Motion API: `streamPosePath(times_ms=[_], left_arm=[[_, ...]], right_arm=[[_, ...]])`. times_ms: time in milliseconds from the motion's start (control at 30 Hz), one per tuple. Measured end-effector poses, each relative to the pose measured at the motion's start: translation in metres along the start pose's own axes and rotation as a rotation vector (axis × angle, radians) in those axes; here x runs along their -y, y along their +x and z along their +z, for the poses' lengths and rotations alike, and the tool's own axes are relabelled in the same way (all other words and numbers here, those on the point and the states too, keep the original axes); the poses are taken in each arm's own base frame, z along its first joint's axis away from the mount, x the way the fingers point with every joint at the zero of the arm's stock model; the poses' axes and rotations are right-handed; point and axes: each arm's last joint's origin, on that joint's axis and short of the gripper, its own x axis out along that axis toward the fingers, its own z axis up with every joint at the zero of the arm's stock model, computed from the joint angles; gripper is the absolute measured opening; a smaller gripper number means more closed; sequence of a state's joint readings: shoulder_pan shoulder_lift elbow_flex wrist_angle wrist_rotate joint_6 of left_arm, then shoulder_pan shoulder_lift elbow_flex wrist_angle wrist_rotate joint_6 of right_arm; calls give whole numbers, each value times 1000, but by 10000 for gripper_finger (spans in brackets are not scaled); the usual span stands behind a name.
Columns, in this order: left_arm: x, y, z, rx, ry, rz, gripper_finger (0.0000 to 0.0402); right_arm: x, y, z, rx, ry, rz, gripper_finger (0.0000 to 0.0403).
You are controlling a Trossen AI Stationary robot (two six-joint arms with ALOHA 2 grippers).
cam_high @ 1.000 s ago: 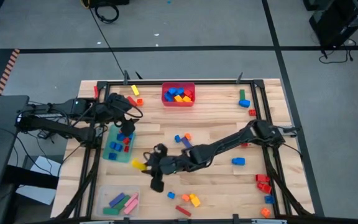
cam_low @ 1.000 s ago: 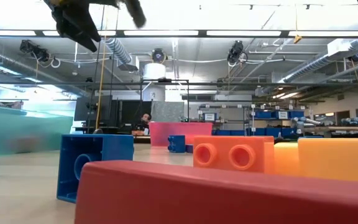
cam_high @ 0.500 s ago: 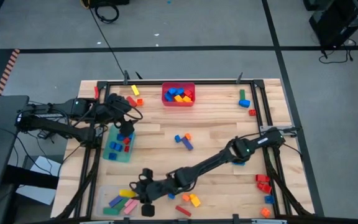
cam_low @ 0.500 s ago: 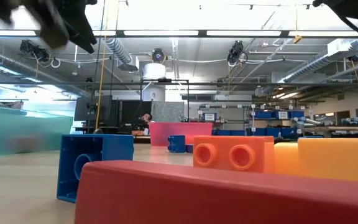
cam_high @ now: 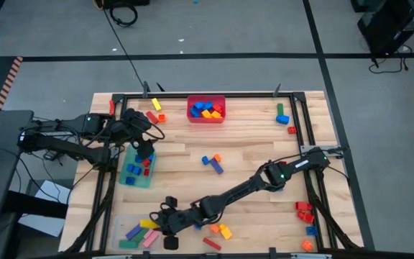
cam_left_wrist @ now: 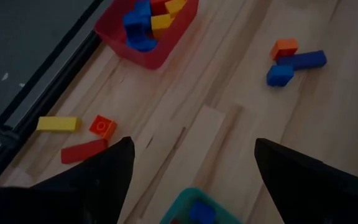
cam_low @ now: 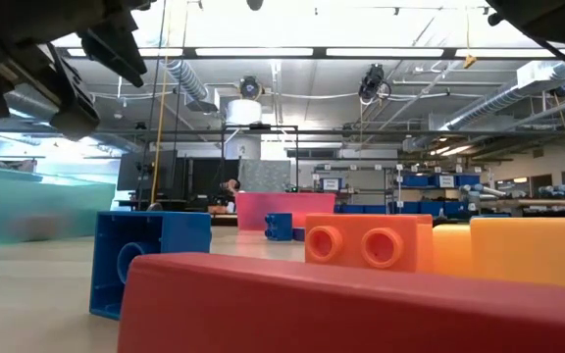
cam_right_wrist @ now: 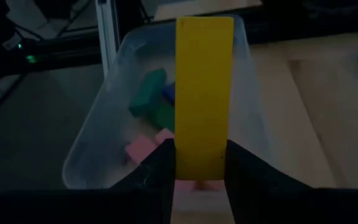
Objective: Sort blocks by size
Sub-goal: Put the yellow rectangle block into the transparent bin, then put the yellow 1 studded building block into the red bin
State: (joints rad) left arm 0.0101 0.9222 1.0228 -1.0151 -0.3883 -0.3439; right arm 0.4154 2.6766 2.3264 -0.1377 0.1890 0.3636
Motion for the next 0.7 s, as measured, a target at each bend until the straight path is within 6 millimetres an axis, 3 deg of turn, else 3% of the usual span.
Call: streamPosePath(times_ms=[167,300,500,700], left_arm=[[0,0,0,-1,2,1,339],[0,0,0,-2,4,1,339],[0,0,0,-2,4,1,339],[0,0,0,1,3,4,339]], right_arm=[[0,0,0,2,3,-1,167],[0,0,1,5,4,1,171],[0,-5,7,0,9,-2,115],[1,-44,40,-121,-18,-54,12]])
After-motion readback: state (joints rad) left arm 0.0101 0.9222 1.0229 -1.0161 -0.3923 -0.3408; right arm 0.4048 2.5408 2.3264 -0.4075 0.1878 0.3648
